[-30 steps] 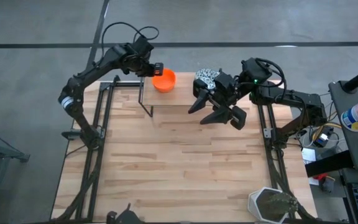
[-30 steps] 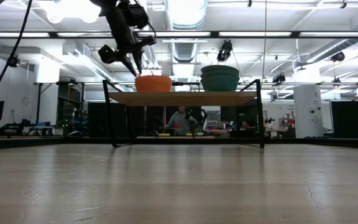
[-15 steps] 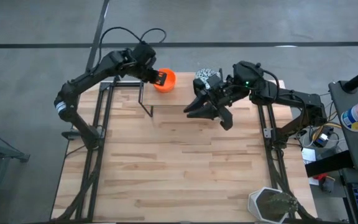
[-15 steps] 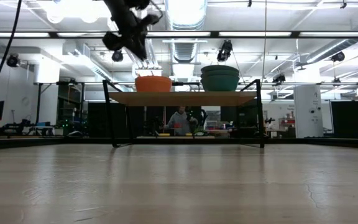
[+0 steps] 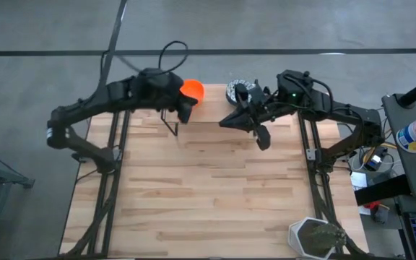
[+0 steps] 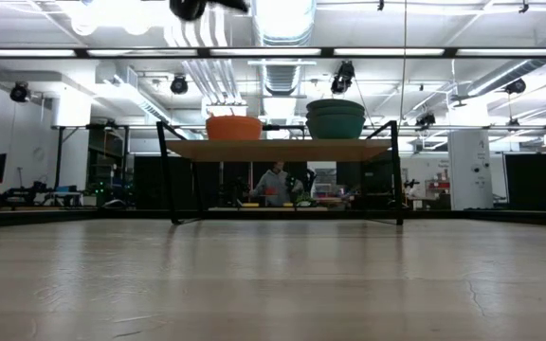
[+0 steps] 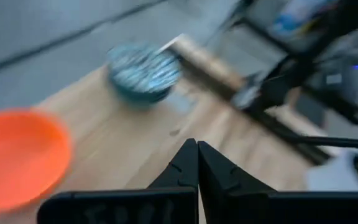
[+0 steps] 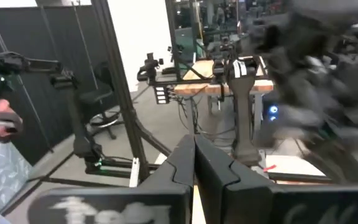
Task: Pick & Place Mini bowls
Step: Return to Home Position
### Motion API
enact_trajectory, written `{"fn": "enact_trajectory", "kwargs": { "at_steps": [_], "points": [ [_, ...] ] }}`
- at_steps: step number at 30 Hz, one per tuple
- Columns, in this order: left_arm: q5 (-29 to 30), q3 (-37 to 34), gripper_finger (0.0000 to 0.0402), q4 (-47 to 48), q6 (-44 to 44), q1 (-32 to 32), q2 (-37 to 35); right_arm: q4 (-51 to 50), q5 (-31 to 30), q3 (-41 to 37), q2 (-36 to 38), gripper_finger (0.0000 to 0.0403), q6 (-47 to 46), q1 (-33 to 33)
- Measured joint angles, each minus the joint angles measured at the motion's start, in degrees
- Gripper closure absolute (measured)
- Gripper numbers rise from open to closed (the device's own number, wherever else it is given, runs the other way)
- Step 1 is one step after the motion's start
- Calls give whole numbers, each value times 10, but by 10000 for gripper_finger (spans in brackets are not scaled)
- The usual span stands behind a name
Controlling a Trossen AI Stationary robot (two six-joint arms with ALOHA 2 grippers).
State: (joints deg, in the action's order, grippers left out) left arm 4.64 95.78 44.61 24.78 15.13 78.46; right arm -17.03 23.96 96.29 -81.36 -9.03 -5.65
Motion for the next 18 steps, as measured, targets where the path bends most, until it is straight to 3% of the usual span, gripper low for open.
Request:
{"fn": "enact_trajectory", "kwargs": {
  "at_steps": [4,10,14,18],
  "points": [
    [-11,-20,401,-70,-10,-47,-45,0,0,0,1,394,-8,0],
    [-16,-36,401,-75,-29,-100,-106,-32,-2,0,3,394,74,-4],
    [-18,-42,401,-31,-28,-105,-132,-81,-2,0,3,394,56,-7],
    [-16,-79,401,-58,-67,-134,-158,-99,-2,-13,4,394,48,-8]
  ]
}}
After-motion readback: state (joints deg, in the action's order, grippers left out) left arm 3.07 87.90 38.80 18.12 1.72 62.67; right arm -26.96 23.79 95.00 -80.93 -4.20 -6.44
